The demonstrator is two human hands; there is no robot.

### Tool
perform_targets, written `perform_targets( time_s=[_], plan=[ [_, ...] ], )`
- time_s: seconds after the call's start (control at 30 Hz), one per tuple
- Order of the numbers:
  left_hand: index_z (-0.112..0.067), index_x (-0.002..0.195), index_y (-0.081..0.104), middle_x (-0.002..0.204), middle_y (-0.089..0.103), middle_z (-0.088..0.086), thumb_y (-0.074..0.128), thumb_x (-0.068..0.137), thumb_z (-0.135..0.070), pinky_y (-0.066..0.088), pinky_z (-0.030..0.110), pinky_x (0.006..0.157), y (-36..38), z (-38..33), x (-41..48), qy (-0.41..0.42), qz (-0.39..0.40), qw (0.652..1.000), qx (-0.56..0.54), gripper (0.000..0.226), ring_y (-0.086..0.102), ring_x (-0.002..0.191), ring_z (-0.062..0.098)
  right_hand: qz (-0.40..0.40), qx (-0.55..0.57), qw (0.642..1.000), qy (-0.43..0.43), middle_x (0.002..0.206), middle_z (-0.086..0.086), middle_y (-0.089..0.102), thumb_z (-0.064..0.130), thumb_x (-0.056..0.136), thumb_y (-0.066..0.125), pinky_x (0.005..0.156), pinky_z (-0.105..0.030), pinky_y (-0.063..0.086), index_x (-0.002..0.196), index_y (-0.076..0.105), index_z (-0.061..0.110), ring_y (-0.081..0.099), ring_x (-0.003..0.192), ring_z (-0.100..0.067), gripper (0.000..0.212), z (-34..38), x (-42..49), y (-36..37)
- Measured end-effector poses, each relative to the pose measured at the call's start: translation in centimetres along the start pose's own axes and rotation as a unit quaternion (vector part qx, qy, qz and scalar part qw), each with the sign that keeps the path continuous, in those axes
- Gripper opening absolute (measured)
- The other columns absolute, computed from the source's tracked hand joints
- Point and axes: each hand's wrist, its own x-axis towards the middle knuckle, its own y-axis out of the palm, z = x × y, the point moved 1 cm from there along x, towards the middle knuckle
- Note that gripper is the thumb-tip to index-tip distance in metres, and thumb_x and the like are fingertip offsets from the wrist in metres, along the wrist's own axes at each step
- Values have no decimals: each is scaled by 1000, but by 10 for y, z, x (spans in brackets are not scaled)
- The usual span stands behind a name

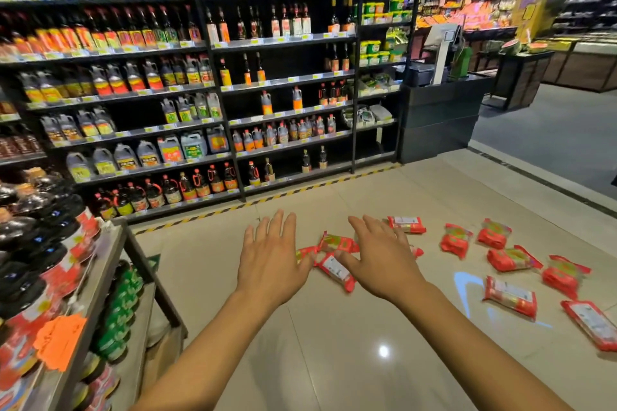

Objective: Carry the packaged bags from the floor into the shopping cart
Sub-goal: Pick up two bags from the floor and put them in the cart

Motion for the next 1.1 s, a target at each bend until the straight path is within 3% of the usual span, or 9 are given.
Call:
perform_targets(
  time_s=[0.5,0.83,1.1],
  plan=[
    [-21,164,9,172,8,5,42,101,-61,7,46,128,42,48,229,-29,29,999,-5,81,8,158,26,28,15,999,-9,167,-5,24,62,99,44,123,-46,17,160,21,25,23,153,-26,74,-23,246,18],
    [-20,163,13,171,11,7,40,100,-62,14,49,126,107,103,386,19,62,998,-10,81,13,156,28,30,-1,999,35,162,-4,33,62,98,46,120,-48,22,158,25,25,31,148,-26,74,-26,395,64],
    [-19,163,10,171,10,8,42,102,-58,10,48,127,155,157,522,67,118,990,-41,80,12,156,29,73,-23,992,100,164,-5,31,62,98,47,122,-48,23,159,23,24,31,149,-28,76,-22,519,107]
  ],
)
